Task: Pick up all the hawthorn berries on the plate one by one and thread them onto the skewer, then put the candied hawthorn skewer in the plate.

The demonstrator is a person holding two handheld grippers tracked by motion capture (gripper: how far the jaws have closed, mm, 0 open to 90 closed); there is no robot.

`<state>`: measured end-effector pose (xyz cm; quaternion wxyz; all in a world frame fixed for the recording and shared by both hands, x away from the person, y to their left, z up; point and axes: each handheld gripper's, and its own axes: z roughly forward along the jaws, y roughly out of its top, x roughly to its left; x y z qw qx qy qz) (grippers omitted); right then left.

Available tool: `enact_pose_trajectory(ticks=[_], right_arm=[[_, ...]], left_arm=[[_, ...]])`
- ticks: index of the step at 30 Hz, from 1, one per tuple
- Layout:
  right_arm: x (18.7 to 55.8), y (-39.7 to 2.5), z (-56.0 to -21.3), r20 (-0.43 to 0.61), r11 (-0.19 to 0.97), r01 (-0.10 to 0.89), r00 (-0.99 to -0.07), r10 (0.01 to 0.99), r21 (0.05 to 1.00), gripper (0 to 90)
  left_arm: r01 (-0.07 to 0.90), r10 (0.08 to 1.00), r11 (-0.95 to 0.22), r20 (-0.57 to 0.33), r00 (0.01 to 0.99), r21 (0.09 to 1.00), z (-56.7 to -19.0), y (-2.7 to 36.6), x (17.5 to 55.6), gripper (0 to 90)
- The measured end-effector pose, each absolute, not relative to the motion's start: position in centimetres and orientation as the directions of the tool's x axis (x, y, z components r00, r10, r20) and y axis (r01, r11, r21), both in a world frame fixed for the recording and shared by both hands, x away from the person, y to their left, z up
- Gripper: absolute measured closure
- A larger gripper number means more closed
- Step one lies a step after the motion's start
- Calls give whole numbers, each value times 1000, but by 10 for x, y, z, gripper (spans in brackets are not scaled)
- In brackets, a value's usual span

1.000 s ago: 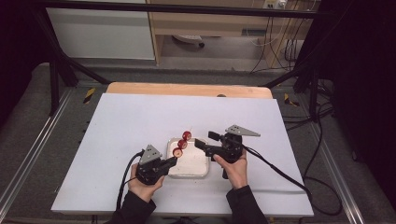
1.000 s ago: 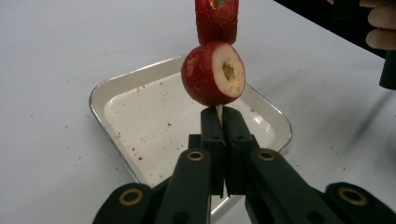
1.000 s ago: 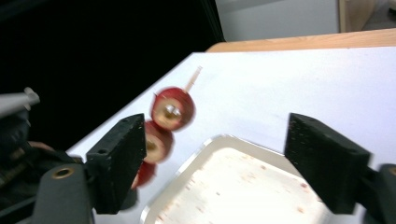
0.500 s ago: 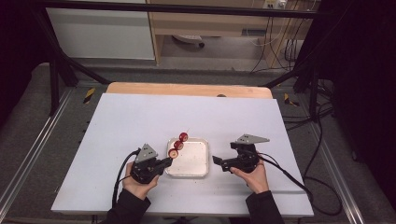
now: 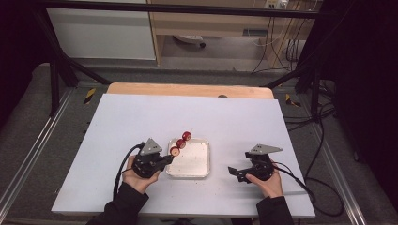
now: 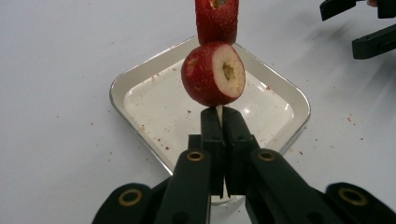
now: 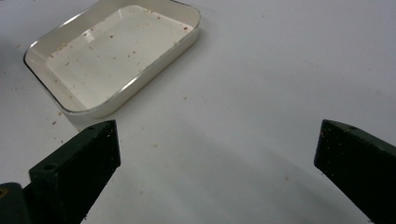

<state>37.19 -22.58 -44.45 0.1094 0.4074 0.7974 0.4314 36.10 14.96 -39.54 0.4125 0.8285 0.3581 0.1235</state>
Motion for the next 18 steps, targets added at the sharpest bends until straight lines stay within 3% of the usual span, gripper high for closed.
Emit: enact_pose_trajectory(ticks=[18], right_arm=[[357,-251,-451,177,282,550,-638,749,786,13]], left_arm=[[554,709,-468,-83,701,688,-406,125,393,882]])
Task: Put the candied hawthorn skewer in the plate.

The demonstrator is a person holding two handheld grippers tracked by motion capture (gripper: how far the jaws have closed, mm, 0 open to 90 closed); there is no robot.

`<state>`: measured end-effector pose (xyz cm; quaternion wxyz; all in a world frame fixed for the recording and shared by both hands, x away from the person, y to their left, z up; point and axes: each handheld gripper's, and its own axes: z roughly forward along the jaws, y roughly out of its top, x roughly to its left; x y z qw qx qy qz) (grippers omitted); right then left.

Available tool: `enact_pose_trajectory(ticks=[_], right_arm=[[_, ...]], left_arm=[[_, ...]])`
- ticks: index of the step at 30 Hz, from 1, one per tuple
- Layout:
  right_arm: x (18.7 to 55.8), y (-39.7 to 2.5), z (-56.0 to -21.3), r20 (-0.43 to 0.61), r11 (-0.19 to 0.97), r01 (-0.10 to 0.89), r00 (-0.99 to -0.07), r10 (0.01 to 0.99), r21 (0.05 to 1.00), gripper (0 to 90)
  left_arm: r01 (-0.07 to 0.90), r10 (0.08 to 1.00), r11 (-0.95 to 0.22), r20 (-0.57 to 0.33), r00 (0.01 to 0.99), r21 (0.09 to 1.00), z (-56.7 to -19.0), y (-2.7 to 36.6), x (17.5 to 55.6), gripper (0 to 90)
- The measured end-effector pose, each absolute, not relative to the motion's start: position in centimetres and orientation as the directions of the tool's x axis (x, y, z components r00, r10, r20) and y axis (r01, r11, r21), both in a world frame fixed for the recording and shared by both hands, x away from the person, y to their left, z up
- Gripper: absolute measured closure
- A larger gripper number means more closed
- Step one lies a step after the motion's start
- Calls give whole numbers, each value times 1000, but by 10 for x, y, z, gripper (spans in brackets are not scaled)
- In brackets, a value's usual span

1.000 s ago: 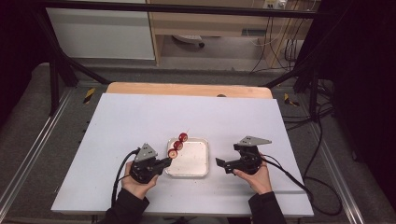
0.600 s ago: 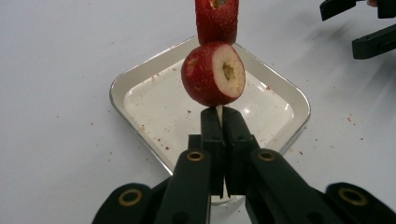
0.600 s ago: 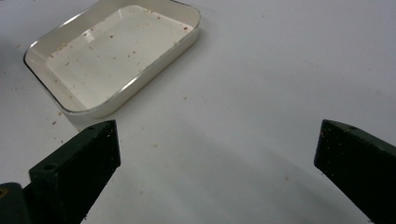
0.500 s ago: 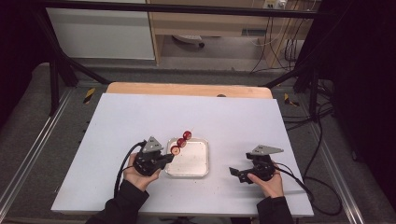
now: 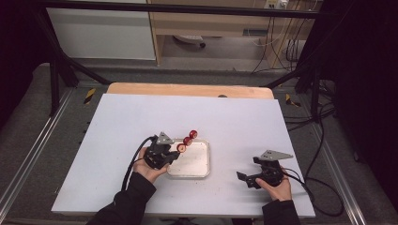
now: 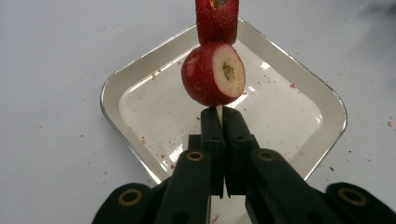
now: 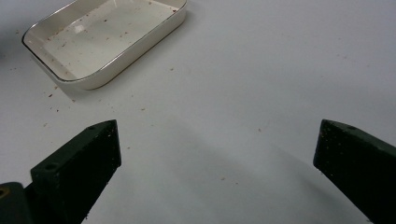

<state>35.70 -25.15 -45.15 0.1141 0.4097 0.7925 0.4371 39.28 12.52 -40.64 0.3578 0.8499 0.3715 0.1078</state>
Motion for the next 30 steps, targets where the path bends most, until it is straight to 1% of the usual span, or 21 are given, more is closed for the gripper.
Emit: enact_pose_trajectory(ticks=[7,19,30], right_arm=[[355,-252,-453,173,286,548,-639,749,786,13],[354,-252,-453,177,291,551,-644,744,782,11],[354,-252,-453,186,285,556,-643,743,781,11]], left_arm=[[582,713,-483,-91,695,655,-414,120,396,882],[605,712,-545,-61,700,581,-425,109,391,881],[623,720,-556,-57,692,550,-429,105,392,880]])
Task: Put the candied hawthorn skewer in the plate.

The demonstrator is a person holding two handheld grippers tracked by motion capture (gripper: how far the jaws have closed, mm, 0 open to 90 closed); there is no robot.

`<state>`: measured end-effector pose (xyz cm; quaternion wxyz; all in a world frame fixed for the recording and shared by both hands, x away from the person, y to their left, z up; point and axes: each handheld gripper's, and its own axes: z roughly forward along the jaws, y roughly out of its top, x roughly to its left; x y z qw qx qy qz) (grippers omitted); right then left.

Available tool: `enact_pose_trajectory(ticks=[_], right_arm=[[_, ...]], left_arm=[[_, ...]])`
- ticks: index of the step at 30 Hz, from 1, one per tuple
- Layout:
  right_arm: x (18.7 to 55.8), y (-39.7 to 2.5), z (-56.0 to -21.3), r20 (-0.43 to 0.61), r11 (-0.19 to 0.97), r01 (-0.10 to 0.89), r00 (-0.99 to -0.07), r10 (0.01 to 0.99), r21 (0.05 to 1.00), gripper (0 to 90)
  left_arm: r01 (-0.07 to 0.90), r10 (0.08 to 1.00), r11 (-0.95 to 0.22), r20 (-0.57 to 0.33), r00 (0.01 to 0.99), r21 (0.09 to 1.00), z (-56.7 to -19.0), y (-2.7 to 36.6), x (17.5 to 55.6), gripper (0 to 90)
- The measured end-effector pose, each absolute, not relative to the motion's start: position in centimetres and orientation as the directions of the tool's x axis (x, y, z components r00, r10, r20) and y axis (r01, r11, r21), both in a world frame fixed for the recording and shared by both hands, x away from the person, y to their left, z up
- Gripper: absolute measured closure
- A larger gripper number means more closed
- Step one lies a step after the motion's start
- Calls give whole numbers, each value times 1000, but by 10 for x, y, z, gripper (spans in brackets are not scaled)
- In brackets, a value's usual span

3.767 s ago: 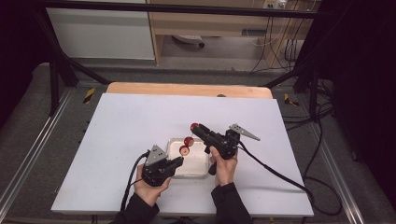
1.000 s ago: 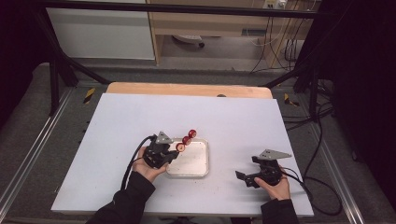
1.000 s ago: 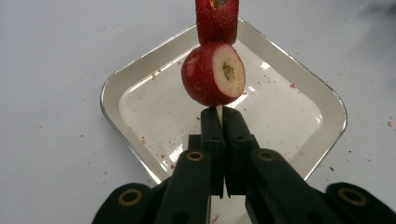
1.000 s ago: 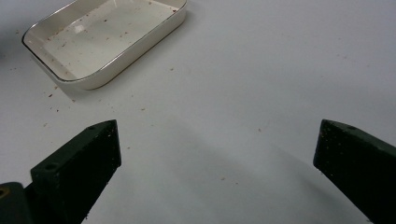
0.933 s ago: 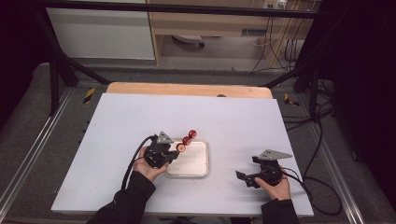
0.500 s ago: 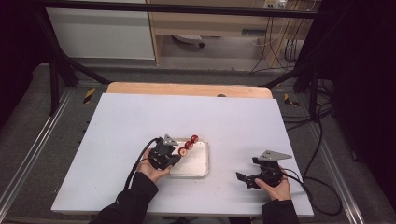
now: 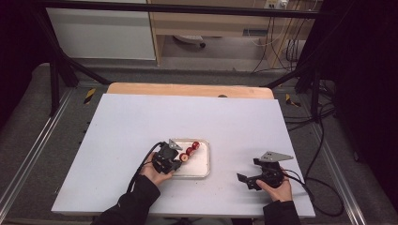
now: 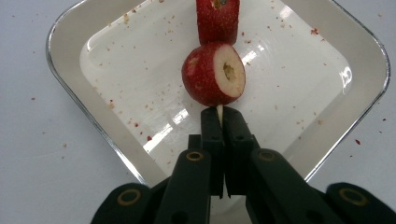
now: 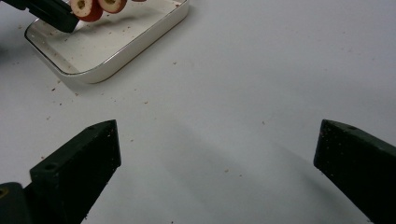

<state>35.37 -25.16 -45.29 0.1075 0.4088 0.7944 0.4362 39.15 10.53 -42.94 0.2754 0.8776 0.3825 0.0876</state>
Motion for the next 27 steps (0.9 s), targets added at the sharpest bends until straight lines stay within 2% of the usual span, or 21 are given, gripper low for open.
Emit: enact_pose_trajectory(ticks=[10,15,19,27], right_arm=[[354,-252,-453,182,287,553,-643,743,782,11],[354,-252,-453,185,286,556,-642,744,781,11],[354,-252,-453,186,282,554,-642,744,783,11],[354,-252,-453,184,281,552,-640,746,785,11]], left_arm=[[625,720,-560,-54,692,544,-429,105,392,872],[612,711,-558,-56,701,560,-426,109,391,821],[577,697,-551,-48,716,603,-421,115,389,701],[526,659,-540,-60,750,657,-410,135,384,353]])
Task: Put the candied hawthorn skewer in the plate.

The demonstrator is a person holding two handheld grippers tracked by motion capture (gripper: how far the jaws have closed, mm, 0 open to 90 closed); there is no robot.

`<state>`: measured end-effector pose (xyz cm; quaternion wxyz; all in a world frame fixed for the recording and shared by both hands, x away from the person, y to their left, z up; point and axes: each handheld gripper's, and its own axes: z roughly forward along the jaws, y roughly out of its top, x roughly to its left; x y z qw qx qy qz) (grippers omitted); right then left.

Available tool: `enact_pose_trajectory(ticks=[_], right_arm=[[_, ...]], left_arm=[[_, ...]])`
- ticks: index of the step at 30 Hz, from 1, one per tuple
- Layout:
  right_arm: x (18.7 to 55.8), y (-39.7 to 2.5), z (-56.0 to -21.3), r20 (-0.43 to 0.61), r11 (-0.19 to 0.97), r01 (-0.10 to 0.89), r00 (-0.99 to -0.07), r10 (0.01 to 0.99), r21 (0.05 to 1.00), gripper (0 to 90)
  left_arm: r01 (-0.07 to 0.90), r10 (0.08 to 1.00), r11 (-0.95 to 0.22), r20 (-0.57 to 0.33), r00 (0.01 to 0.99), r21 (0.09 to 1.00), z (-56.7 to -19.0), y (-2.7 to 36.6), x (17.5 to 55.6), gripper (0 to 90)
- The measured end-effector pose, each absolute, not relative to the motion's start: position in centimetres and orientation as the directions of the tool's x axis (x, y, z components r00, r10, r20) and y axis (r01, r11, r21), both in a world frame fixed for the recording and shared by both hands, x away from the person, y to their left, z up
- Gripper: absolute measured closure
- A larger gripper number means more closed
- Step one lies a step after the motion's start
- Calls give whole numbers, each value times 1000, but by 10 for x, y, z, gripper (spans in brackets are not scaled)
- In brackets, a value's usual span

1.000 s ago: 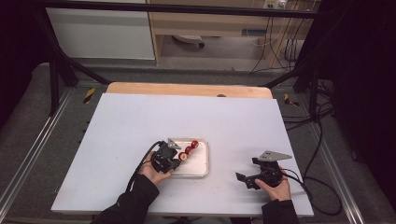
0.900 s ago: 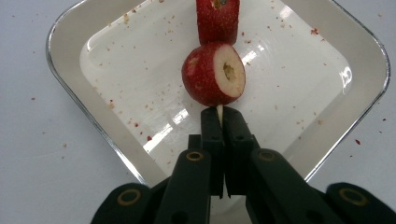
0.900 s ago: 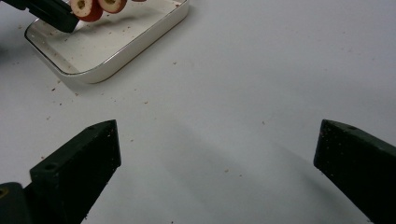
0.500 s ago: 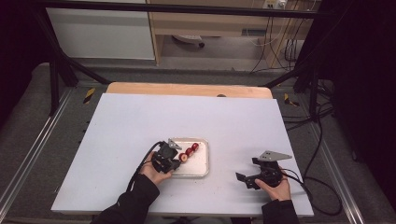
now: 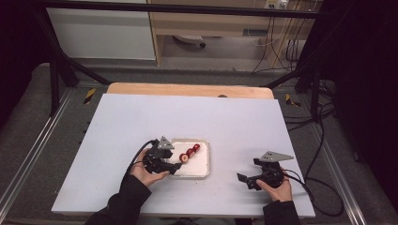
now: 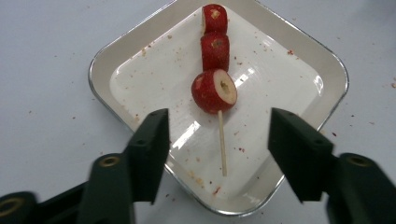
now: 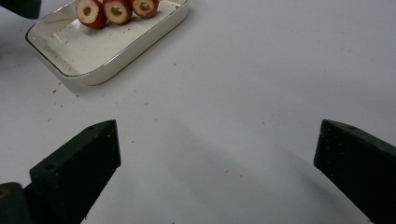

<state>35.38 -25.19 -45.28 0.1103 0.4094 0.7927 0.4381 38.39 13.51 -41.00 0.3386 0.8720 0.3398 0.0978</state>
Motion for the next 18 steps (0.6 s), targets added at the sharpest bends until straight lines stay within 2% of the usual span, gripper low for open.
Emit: enact_pose_trajectory(ticks=[4,7,18], right_arm=[[354,-252,-453,184,280,554,-639,747,784,9],[354,-252,-453,184,279,553,-639,747,785,9],[354,-252,-453,189,277,560,-635,749,781,6]], left_arm=[[520,650,-526,-76,756,673,-408,149,381,225],[521,656,-509,-83,750,685,-408,161,378,163],[548,698,-451,-104,708,704,-420,212,363,85]])
